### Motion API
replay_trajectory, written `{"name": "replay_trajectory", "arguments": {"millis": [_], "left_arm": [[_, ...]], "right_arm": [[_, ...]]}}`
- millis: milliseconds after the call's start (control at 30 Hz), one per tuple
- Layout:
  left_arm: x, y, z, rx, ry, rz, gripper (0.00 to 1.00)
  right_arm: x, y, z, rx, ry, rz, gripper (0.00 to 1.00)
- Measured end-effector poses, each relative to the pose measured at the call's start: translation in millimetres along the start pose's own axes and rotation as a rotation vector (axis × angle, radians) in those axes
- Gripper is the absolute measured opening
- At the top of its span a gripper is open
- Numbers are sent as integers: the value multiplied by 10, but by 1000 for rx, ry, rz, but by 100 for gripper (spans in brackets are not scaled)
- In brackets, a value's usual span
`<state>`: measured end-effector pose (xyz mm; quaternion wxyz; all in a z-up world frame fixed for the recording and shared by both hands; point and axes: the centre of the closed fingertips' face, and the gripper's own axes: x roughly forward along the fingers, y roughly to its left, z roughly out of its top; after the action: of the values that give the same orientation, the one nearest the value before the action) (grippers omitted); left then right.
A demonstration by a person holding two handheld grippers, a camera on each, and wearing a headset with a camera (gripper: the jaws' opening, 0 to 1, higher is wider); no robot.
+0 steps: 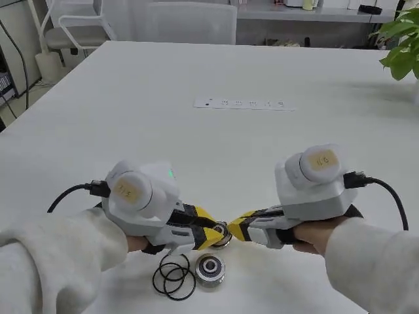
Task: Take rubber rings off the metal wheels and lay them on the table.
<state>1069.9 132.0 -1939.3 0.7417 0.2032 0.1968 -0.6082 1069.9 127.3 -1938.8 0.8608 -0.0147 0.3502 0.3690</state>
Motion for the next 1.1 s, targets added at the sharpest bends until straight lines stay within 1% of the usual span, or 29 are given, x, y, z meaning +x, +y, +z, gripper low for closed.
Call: {"name": "replay_trajectory", "arguments": {"millis": [267,300,333,367,400,433,467,500,533,600,633,667,700,733,767,800,867,933,967,1000,1100], "left_arm": [[-1,0,0,-4,-4,-1,7],[2,-1,3,-7,-7,0,7],[3,-1,4,-7,-8,1,7],[3,-1,4,-7,-8,1,7],[3,0,3,-7,-8,1,7],[2,0,2,-10,-10,1,7],[2,-1,3,-11,-11,1,7],[2,-1,3,-10,-11,1,7],[3,-1,3,-11,-10,1,7],[4,-1,3,-10,-10,2,7],[4,-1,3,-10,-10,2,7],[4,-1,3,-10,-10,2,7],[4,0,2,-10,-10,2,7],[4,-1,2,-10,-10,1,7],[4,-1,2,-10,-11,1,7],[4,0,1,-11,-11,0,7],[4,2,1,-12,-12,-1,7],[4,3,1,-13,-13,-1,7],[4,5,3,-13,-14,-1,7],[3,4,4,-14,-15,-1,7],[0,3,3,-16,-16,-1,7]], "right_arm": [[-13,10,11,-1,-4,4,0],[-40,181,271,70,-145,103,0],[-66,215,346,124,-161,119,0],[-73,160,393,111,-153,64,0],[-69,117,416,40,-155,31,0],[-59,143,379,-6,-135,27,0],[-50,137,340,-18,-122,20,0],[-35,112,266,-18,-105,15,0],[-26,82,224,-18,-93,8,0],[-24,2,121,-38,-53,-10,0],[-28,-61,66,-73,-28,-29,0],[-26,-72,48,-83,-20,-29,0],[-23,-72,-29,-96,13,-18,0],[-23,-73,-69,-101,30,-13,0],[-23,-80,-109,-139,47,-7,0],[-20,-84,-134,-157,61,-4,0],[-9,-55,-133,-159,56,7,0],[13,-4,-165,-156,73,33,2],[-2,20,-227,-180,102,46,3],[22,19,-218,-195,89,40,4],[48,42,-255,-201,100,46,14]]}}
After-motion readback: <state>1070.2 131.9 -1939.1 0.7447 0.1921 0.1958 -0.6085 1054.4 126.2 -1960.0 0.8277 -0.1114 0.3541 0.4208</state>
